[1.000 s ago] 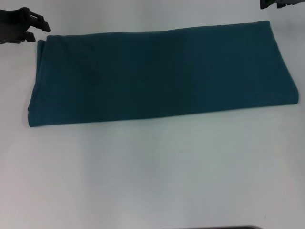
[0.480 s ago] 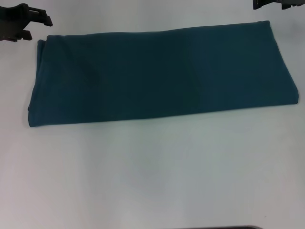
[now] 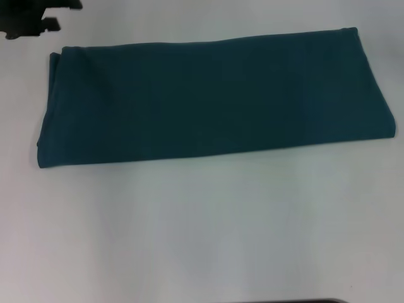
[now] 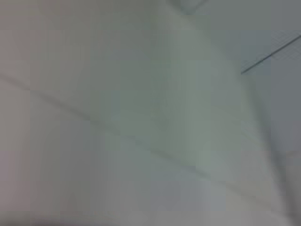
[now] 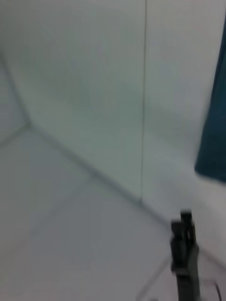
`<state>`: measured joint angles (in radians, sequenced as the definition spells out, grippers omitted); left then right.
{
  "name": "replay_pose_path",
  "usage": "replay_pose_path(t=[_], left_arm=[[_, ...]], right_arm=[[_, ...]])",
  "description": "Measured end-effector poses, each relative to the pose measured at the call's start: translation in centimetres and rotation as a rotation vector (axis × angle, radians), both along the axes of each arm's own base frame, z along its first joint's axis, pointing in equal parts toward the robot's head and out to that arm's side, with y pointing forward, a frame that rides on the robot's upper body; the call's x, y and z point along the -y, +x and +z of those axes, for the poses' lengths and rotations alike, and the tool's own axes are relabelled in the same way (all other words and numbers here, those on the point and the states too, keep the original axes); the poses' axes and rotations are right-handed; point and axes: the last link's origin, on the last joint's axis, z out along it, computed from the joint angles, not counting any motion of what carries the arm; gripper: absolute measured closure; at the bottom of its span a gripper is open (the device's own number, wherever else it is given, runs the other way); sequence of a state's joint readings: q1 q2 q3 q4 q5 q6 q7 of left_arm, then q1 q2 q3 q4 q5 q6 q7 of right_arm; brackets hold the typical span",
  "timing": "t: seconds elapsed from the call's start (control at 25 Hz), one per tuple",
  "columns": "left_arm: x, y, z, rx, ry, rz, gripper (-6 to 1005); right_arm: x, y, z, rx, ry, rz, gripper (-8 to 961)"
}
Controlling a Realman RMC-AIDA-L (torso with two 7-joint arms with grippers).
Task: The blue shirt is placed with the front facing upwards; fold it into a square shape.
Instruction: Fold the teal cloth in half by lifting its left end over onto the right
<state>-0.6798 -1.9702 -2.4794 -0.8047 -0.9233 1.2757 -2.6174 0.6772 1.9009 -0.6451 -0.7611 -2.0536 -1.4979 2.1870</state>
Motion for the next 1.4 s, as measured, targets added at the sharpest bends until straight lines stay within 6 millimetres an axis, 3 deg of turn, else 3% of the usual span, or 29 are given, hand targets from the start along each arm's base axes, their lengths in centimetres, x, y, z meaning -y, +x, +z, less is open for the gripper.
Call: replay_pose_path(t=[0.24, 0.52, 0.68, 0.96, 1.4], left_arm=[[4.2, -1.9, -1.1, 0.218, 0.021, -0.009, 277], [7.7, -5.2, -4.7, 0.337, 0.060, 0.137, 280], [8.5, -7.2, -5.7, 0.395, 0.109, 0.249, 280], [8.7, -9.2, -6.6, 0.387, 0.167, 0.378, 281], [9.5, -10.8, -7.1, 0.364, 0.188, 0.451, 282]], right_arm=[[6.6, 3.2, -1.5, -0.129, 0.048, 0.168, 36], [11.2, 6.5, -3.9, -0.193, 0.051, 0.056, 37], [11.8, 7.2, -4.0, -0.212, 0.068, 0.031, 37], [10.8, 6.8, -4.3, -0.215, 0.064, 0.045, 37], [10.2, 6.3, -4.3, -0.219, 0.066, 0.051, 37]])
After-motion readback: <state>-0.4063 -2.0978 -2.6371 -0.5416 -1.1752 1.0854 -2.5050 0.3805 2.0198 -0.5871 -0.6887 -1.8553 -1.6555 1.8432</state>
